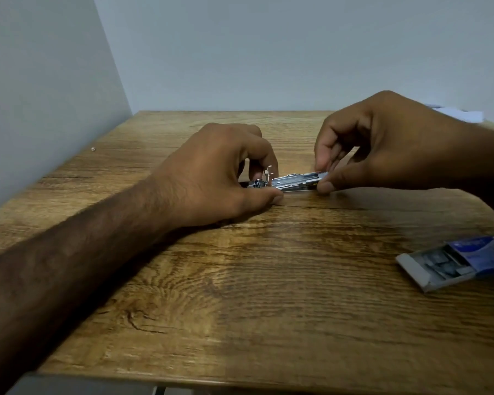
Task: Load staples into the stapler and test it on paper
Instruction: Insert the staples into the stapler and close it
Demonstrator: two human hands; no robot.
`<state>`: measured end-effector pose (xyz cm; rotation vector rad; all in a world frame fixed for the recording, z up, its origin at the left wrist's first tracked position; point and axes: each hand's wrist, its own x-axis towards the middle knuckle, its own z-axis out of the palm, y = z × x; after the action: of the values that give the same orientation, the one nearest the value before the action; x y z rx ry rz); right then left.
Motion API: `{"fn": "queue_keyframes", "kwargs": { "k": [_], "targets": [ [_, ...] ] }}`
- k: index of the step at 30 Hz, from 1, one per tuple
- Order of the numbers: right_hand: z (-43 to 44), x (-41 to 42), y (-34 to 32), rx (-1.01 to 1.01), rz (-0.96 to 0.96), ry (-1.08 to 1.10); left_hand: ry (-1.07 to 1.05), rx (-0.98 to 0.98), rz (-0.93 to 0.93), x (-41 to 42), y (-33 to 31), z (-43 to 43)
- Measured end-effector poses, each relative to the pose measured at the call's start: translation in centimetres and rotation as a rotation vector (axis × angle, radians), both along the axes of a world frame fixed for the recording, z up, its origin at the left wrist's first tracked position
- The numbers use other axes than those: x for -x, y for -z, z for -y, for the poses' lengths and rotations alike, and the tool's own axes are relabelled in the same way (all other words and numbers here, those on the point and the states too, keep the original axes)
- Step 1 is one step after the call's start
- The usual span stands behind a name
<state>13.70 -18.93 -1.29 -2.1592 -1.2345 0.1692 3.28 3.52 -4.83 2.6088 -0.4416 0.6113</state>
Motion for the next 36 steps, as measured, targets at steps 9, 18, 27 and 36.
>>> {"fn": "queue_keyframes", "kwargs": {
  "k": [9,18,27,36],
  "targets": [
    [-0.3,-0.5,0.5,0.008,-0.01,0.007,-0.005,-0.023,0.001,0.2,0.1,0.1],
    [0.2,-0.8,0.5,-0.011,-0.079,-0.019,-0.03,0.092,-0.045,-0.4,0.8,-0.4],
    [0.5,-1.2,0.6,-0.021,-0.168,0.019,0.018,0.334,-0.194,-1.1,0.8,-0.7],
    [-0.3,-0.8,1.1,-0.075,-0.211,-0.002,0.035,0.386,-0.063,-1.2,1.0,-0.6]
  ]
}}
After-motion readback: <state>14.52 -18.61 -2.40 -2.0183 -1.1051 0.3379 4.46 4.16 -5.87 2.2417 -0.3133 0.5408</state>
